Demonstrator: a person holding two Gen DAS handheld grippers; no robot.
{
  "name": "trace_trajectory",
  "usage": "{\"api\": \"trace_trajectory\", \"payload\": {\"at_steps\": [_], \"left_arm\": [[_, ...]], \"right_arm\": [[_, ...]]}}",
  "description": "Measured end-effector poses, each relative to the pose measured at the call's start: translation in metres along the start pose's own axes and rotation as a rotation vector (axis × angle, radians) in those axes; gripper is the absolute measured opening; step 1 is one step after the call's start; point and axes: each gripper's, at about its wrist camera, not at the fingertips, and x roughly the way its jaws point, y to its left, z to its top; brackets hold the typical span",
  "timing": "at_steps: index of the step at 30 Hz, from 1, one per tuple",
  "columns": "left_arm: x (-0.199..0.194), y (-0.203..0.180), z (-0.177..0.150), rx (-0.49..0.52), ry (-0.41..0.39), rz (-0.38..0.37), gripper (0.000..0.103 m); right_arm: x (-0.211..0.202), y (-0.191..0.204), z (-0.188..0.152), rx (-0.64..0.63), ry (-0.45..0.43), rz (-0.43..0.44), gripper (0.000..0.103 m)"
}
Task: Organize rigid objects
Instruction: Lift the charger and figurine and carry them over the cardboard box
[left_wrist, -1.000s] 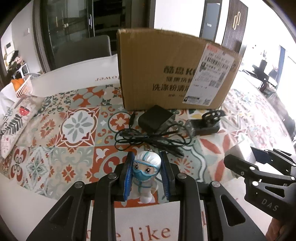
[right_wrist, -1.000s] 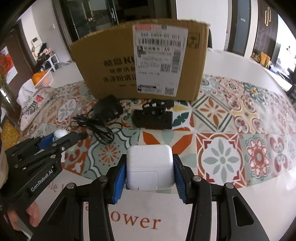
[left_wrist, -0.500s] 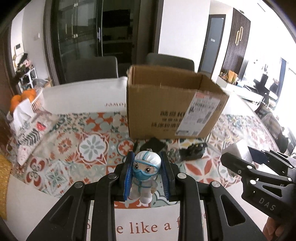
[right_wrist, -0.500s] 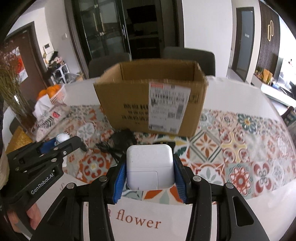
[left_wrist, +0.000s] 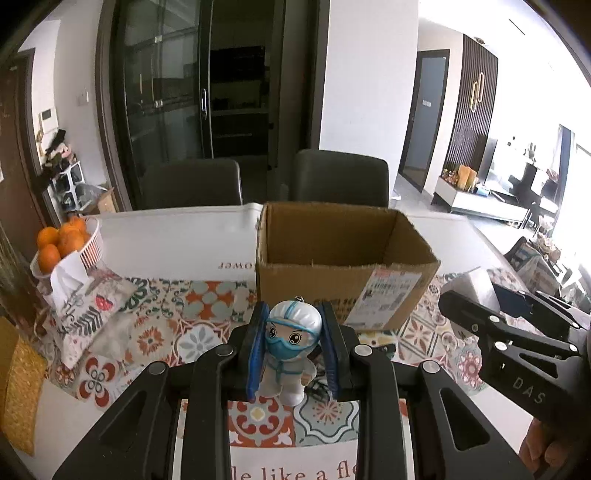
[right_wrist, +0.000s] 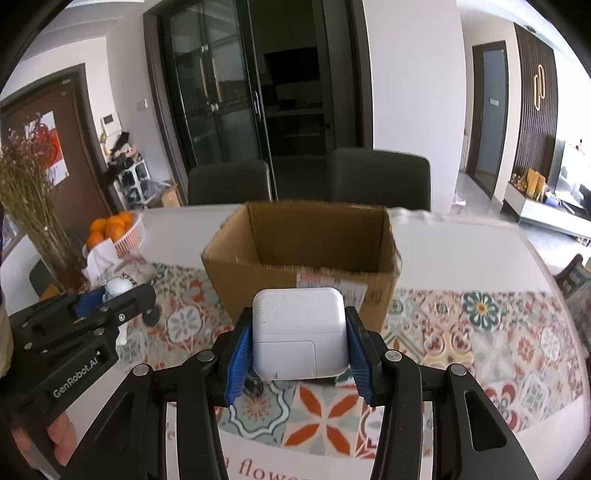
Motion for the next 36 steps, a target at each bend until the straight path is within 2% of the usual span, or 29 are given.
{"api": "trace_trajectory", "payload": {"at_steps": [11,21,30,36], "left_arm": [[0.000,-0.008,0.044,0.033,-0.067,-0.022,0.028],[0.020,-0.020,0.086,0.076,-0.083,-0.064,0.028],[0.052,-0.027,0.117,0.092,-0.042,-0.088,0.028],[0.081,-0.028,0.131,0.100,0.025,-0.108,0.028]], "right_arm": [[-0.005,-0.004,0.041,-0.024,-0.066,-0.002,0.047],[0.001,-0.016,0.076,-0.039,-0.102,-0.045,0.047],[0.020,-0.029,0.103,-0.042,-0.079,-0.062,0.047],[0.046,-0.037,0.119,-0.053,-0.013,-0.061,0.047]]}}
